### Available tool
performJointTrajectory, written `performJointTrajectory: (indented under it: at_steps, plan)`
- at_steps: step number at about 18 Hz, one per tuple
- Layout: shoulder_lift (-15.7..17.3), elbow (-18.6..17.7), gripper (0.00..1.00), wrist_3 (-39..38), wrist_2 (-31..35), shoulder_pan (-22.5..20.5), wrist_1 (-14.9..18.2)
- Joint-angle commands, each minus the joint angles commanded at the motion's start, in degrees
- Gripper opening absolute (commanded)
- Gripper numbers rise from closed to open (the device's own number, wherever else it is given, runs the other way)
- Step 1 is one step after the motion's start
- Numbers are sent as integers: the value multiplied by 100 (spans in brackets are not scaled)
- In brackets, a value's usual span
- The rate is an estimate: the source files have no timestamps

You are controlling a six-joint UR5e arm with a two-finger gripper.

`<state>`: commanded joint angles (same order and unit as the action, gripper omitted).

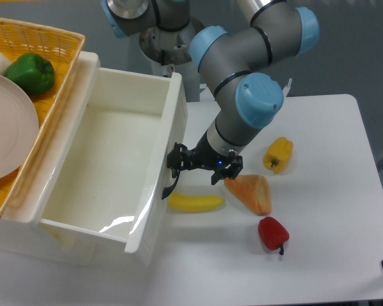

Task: Slide open the top white drawer
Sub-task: 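Continue pulling the drawer fully open, then hold at the handle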

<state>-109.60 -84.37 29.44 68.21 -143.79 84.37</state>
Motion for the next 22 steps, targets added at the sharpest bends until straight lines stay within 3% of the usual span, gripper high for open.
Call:
performJointTrajectory:
  at_steps: [22]
  plan:
    - [35,-97,100,281,-511,-9,18]
